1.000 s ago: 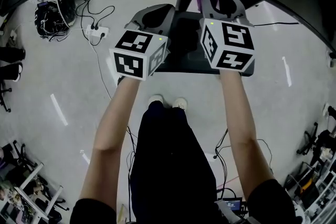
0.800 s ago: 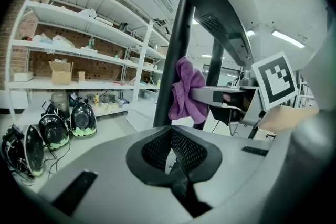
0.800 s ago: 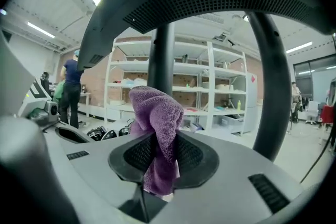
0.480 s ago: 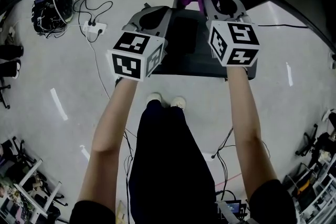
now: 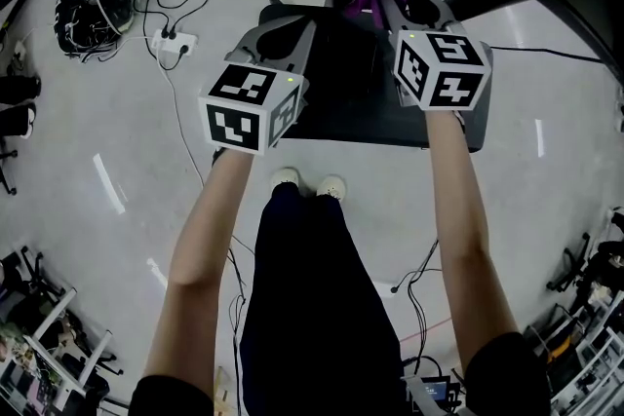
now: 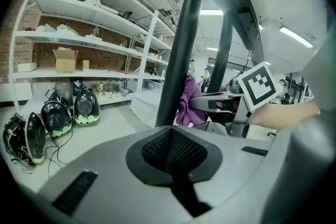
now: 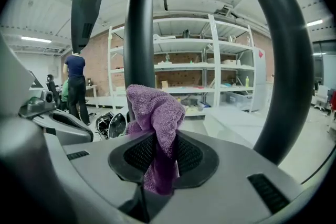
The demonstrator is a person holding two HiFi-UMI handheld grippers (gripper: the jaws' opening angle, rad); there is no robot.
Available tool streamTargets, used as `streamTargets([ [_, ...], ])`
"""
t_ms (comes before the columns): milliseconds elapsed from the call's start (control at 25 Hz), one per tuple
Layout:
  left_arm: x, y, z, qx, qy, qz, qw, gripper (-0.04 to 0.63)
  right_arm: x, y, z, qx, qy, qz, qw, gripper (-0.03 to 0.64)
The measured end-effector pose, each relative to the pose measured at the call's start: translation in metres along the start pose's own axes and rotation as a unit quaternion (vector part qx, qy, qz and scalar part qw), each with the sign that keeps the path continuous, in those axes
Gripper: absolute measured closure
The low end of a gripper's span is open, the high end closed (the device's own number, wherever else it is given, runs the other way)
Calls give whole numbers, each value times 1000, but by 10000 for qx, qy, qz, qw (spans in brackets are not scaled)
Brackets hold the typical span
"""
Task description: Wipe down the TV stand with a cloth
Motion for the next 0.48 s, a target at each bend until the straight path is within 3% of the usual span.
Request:
streamTargets([
  [480,4,3,-15,76,63,-66,9999,589,1,-20,-33,508,-365,-13,9980,515],
])
Point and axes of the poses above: the fingertips, and each gripper's own axes: y backward along the fingers, x to its left, z out of its top, the point moved 7 cm from there along y, backward along the fingers, and after that the axes turned 4 degrees about -y, right-handed, at the moved point
